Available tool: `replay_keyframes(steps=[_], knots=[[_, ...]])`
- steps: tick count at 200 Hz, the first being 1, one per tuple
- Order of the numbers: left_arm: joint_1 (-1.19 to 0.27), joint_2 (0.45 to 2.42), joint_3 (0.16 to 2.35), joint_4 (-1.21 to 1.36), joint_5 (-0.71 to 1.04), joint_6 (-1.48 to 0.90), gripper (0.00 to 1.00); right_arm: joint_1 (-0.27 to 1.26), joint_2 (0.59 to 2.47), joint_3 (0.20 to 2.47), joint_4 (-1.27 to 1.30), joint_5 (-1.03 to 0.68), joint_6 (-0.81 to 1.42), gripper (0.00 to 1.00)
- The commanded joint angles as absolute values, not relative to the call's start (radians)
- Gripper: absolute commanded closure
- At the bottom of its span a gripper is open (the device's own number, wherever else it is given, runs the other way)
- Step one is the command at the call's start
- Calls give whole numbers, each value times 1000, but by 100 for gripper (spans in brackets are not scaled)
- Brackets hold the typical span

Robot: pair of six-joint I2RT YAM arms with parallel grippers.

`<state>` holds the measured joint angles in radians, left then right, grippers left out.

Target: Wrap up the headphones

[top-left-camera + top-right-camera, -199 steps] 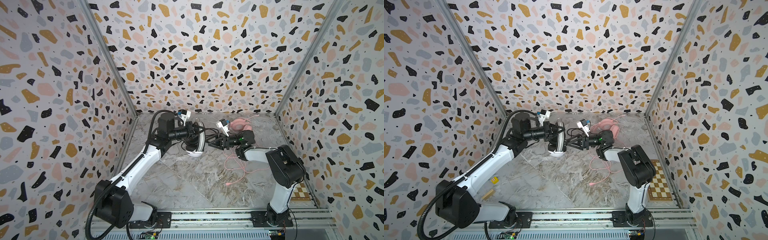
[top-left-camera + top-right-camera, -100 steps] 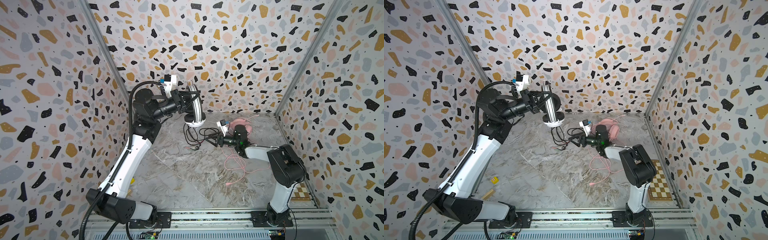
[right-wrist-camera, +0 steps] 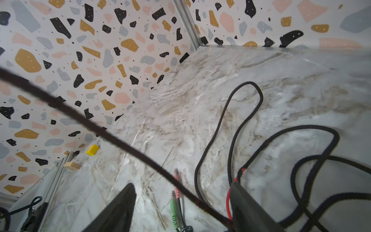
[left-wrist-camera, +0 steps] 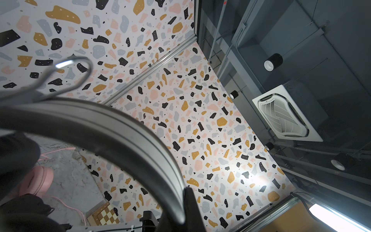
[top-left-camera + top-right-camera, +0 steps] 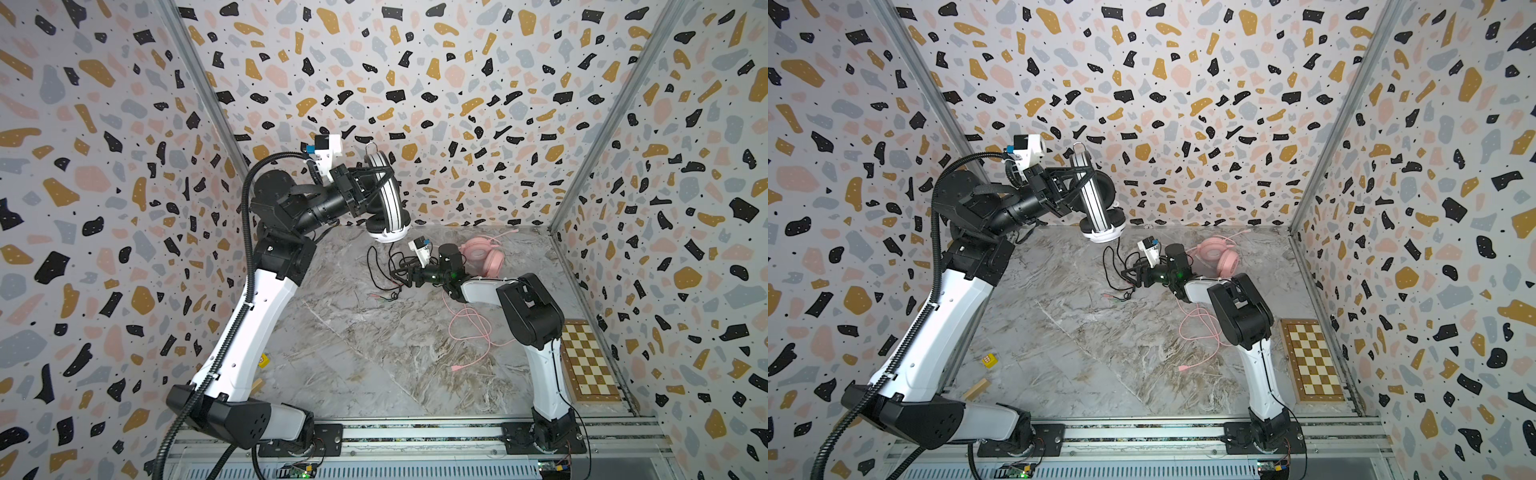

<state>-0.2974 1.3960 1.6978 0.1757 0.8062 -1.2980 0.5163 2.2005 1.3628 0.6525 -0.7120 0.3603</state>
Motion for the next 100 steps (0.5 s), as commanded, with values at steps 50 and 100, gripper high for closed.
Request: replay_keyframes(steps=[50, 100], knots=[[-291, 1358, 1764, 295, 811, -1295, 100, 495, 2263, 1431, 778, -780, 348, 24], [-290, 1344, 1741, 307, 815, -1305, 100, 520, 2316, 1558, 661, -765, 266, 22]])
